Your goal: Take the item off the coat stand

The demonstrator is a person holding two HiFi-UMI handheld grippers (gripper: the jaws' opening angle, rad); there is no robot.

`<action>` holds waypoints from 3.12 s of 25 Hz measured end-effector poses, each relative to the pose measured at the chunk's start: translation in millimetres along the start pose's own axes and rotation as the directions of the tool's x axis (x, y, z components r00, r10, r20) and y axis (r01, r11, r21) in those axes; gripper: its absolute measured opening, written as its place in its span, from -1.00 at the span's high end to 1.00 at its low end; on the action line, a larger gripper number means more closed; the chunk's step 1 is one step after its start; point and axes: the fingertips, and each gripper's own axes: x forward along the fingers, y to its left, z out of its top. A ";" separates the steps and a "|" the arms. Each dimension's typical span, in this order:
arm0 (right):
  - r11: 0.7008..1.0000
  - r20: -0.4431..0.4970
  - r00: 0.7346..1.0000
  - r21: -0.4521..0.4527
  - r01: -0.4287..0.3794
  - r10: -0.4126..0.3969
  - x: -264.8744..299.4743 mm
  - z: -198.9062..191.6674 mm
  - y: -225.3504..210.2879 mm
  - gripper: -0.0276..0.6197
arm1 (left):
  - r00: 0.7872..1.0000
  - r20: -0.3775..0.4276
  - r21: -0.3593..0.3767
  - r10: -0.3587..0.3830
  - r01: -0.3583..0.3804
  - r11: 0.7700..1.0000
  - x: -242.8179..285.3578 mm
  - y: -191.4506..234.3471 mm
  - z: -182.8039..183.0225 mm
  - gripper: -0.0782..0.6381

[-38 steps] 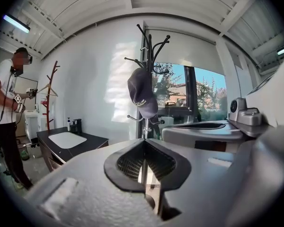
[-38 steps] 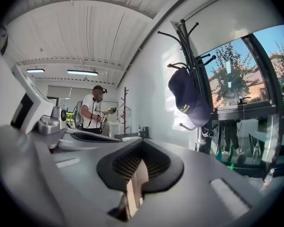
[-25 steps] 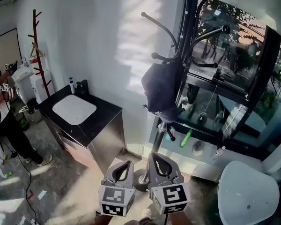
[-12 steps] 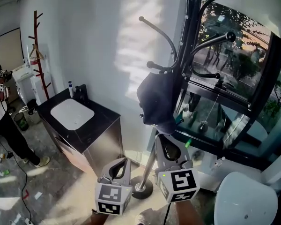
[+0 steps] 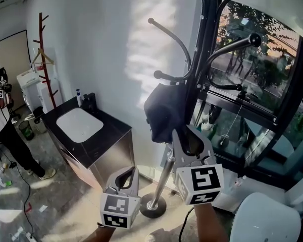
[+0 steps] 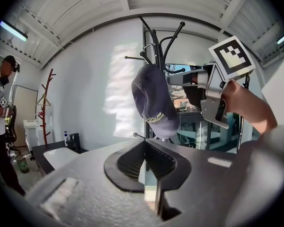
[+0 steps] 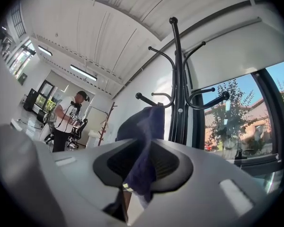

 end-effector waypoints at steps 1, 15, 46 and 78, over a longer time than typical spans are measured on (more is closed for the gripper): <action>1.000 -0.002 1.000 0.000 0.004 -0.004 5.1 0.4 -5.3 0.67 | 1.000 -0.001 0.002 0.002 -0.002 1.000 1.5 -0.4 0.0 0.77; 0.998 -0.053 0.997 0.028 -0.052 0.053 50.3 -13.2 -19.6 0.51 | 0.999 -0.019 0.012 0.041 -0.040 0.999 11.8 4.6 -4.8 0.77; 0.993 0.152 0.982 -0.037 -0.111 0.115 48.6 52.2 32.8 0.81 | 0.991 0.007 -0.014 0.135 -0.135 0.991 -18.3 47.4 -1.5 0.77; 0.979 -0.035 0.987 0.135 -0.153 0.159 -41.6 -66.7 150.1 0.80 | 0.986 0.005 -0.032 0.167 -0.167 0.986 -80.1 59.4 -17.9 0.77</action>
